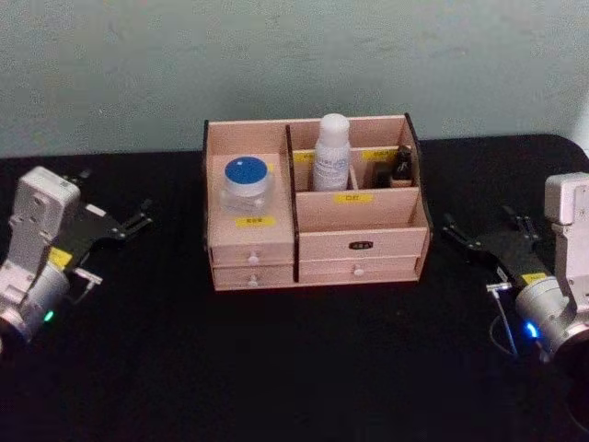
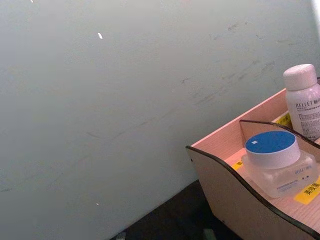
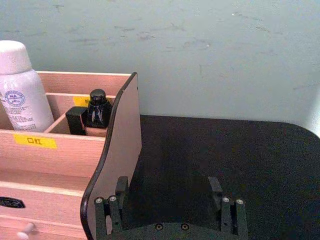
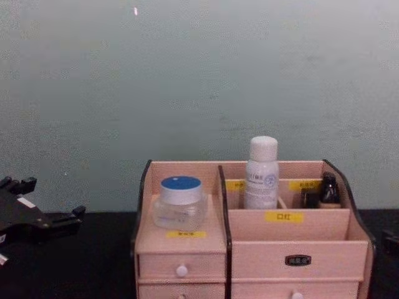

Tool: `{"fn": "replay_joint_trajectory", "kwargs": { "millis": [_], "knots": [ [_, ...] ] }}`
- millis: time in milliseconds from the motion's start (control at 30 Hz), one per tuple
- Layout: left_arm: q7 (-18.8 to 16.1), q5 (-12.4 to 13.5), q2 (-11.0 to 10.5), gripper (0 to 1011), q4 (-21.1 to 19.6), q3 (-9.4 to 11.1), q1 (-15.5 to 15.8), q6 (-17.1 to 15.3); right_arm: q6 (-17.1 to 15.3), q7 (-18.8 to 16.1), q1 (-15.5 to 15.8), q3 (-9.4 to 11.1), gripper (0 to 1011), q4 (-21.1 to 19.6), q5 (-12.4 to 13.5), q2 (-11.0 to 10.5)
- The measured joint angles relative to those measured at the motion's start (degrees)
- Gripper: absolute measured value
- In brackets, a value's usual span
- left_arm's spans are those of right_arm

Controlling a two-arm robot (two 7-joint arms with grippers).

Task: Pick up the facial cleanser and watermelon frost from the table and place them into the tiered storage box.

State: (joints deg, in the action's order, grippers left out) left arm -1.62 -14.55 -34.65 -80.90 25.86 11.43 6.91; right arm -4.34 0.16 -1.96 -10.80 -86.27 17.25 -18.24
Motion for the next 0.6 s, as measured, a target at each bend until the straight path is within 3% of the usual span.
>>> {"fn": "replay_joint_trajectory", "kwargs": {
  "millis": [600],
  "knots": [
    [0.00, 0.00, 0.00, 1001, 0.00, 0.00, 0.00, 0.00, 0.14, -0.02, 0.00, -0.06, 1000, -0.07, 0.13, -0.08]
  ]
}}
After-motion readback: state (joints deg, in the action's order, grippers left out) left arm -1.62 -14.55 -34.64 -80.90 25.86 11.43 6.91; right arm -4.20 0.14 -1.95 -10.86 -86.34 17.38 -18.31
